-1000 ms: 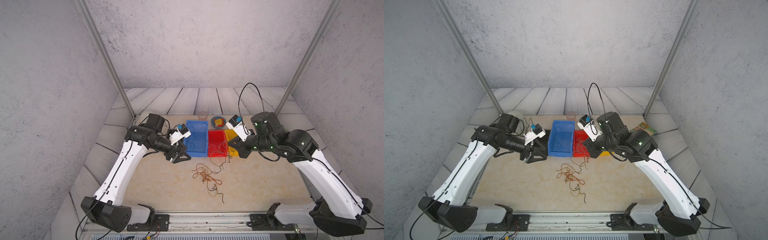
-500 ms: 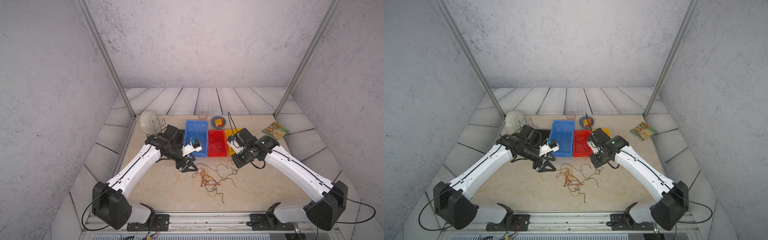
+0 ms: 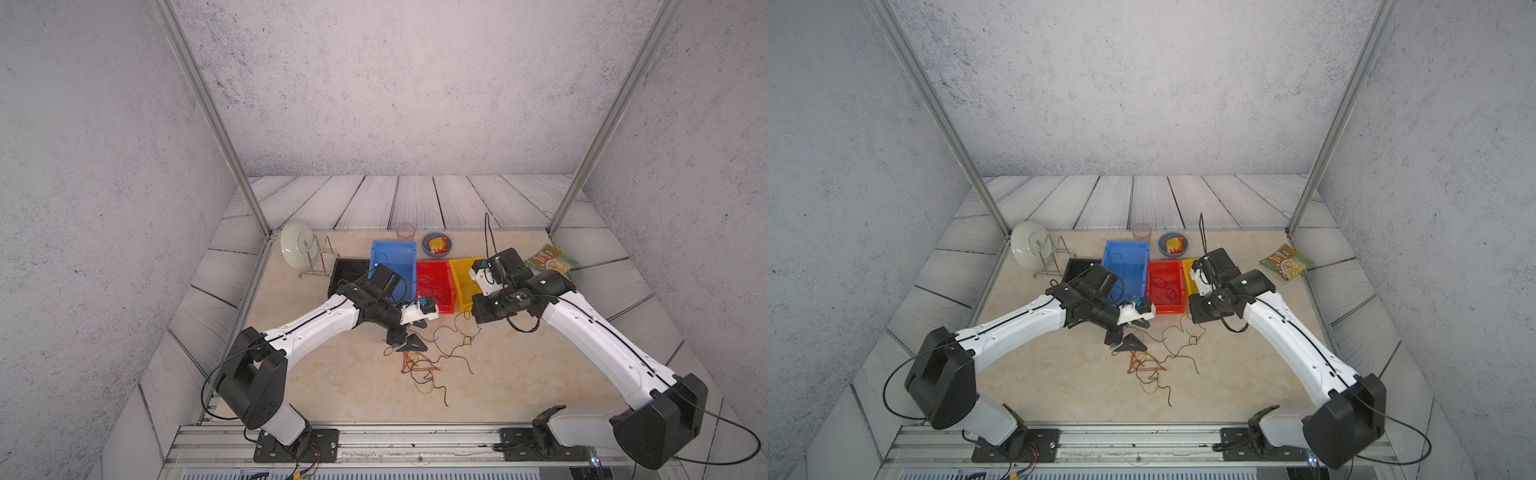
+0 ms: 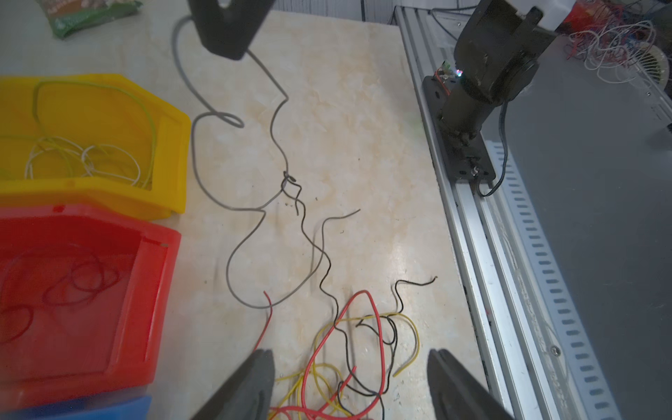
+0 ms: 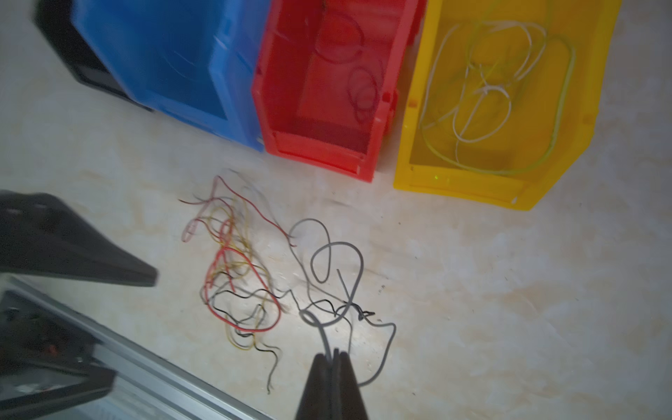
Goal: Untangle and sort cables by color
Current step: Untie the cable.
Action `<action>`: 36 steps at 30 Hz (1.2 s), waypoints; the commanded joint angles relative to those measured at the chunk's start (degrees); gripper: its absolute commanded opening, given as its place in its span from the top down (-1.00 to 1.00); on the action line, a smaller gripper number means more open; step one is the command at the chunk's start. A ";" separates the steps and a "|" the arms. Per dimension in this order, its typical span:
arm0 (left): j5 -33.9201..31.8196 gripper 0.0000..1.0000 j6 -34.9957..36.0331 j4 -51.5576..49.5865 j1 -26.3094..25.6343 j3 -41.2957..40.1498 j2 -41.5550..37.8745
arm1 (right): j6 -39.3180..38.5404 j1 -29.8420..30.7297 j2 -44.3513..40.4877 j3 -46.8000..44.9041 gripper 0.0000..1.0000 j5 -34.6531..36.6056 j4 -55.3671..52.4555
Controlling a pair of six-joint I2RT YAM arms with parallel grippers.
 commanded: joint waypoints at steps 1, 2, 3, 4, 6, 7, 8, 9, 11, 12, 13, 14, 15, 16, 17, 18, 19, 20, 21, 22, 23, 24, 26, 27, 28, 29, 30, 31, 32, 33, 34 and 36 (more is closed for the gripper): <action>5.89 -0.48 -0.27 5.23 -0.08 -0.43 -0.09 | 8.48 -0.16 -6.20 1.19 1.00 -9.26 9.30; 5.94 -0.48 -1.23 6.30 -0.02 -1.01 -0.19 | 9.70 -0.19 -6.90 1.54 1.00 -10.31 10.27; 6.11 -0.48 -2.01 6.84 0.00 -1.48 -0.21 | 11.08 -0.11 -7.45 1.99 1.00 -11.76 11.30; 6.16 -0.48 -2.18 6.53 0.02 -1.64 -0.32 | 12.03 -0.19 -7.83 2.45 1.00 -13.10 12.39; 6.27 -0.50 -2.93 8.87 0.06 -3.11 -0.50 | 14.19 -0.11 -8.56 3.11 1.00 -14.91 14.36; 5.93 -0.50 -4.06 11.09 0.03 -3.92 -0.35 | 15.22 -0.09 -8.91 3.24 1.00 -15.75 15.42; 5.33 -0.51 -5.05 13.05 0.00 -4.64 -0.12 | 16.01 -0.03 -9.22 3.39 1.00 -16.14 16.14; 4.39 -0.51 -6.03 14.65 0.06 -4.90 0.25 | 16.82 -0.07 -9.57 3.54 1.00 -16.39 16.86; 2.21 -0.52 -8.38 17.53 0.02 -5.18 1.11 | 17.74 -0.06 -10.26 3.69 1.00 -16.46 17.82; 1.86 -0.52 -8.94 18.31 0.00 -5.34 1.38 | 18.15 -0.09 -10.79 3.71 1.00 -16.46 18.35; 2.13 -0.53 -9.52 18.77 0.04 -5.31 1.64 | 18.52 -0.06 -11.24 3.66 1.00 -16.46 18.87; 3.15 -0.54 -9.98 19.02 0.00 -5.33 1.97 | 18.72 -0.06 -11.63 3.60 1.00 -16.46 19.25; 4.72 -0.55 -10.56 19.08 0.00 -5.40 2.21 | 18.99 -0.05 -11.99 3.69 1.00 -16.31 19.29; 6.56 -0.56 -11.79 19.90 0.03 -5.47 2.67 | 19.09 -0.10 -12.27 3.73 1.00 -16.00 19.39; 7.82 -0.57 -13.58 21.46 -0.07 -5.85 3.10 | 19.20 -0.08 -12.46 3.73 1.00 -15.85 19.38; 8.86 -0.57 -16.10 23.97 -0.01 -6.55 3.54 | 19.15 -0.10 -12.76 3.71 1.00 -15.57 19.29; 9.45 -0.57 -18.26 26.30 -0.17 -7.19 3.94 | 19.16 -0.02 -12.96 3.56 1.00 -15.26 19.29; 10.05 -0.56 -20.00 28.30 -0.32 -7.85 4.50 | 19.24 -0.02 -13.15 3.50 1.00 -14.79 19.25; 9.50 -0.56 -21.12 29.89 -0.67 -8.32 4.86 | 19.30 -0.05 -13.35 3.37 1.00 -14.50 19.35; 8.37 -0.55 -21.73 30.90 -1.02 -8.64 5.14 | 19.54 -0.05 -13.48 3.17 1.00 -14.44 19.57; 6.75 -0.53 -21.89 31.57 -1.50 -8.87 5.33 | 19.80 -0.06 -13.65 2.93 1.00 -14.60 20.04; 5.16 -0.51 -21.91 31.84 -1.80 -8.88 5.60 | 20.34 -0.02 -13.70 2.56 1.00 -14.91 20.68; 3.27 -0.38 -22.13 31.78 -1.96 -8.25 6.25 | 21.04 -0.07 -13.88 2.08 1.00 -15.45 21.68; 2.60 -0.29 -22.26 31.22 -1.96 -7.63 6.63 | 21.17 -0.03 -13.85 1.96 1.00 -15.66 21.83; 2.30 -0.21 -22.25 30.61 -2.02 -6.98 6.91 | 21.27 -0.04 -13.81 1.91 1.00 -15.82 21.84; 2.64 -0.05 -22.26 29.96 -2.02 -6.22 7.05 | 21.30 -0.05 -13.80 1.93 1.00 -16.13 21.92; 3.13 0.15 -21.99 28.84 -1.95 -5.33 7.14 | 21.04 -0.02 -13.74 1.93 1.00 -16.31 21.79; 3.41 0.33 -21.54 27.43 -1.93 -4.41 7.05 | 20.54 -0.10 -13.72 2.02 1.00 -16.37 21.21; 3.54 0.54 -20.20 24.89 -1.87 -3.14 6.58 | 19.74 -0.07 -13.60 2.27 1.00 -16.16 19.97; 3.54 0.76 -18.49 21.89 -1.70 -1.82 5.91 | 18.37 -0.07 -13.43 2.54 1.00 -16.03 18.28; 3.38 0.92 -17.08 19.47 -1.34 -0.90 5.17 | 17.36 -0.02 -13.16 2.62 1.00 -15.94 16.71; 3.71 1.00 -16.22 16.37 0.66 0.17 3.11 | 15.05 -0.07 -12.64 2.53 1.00 -14.97 13.23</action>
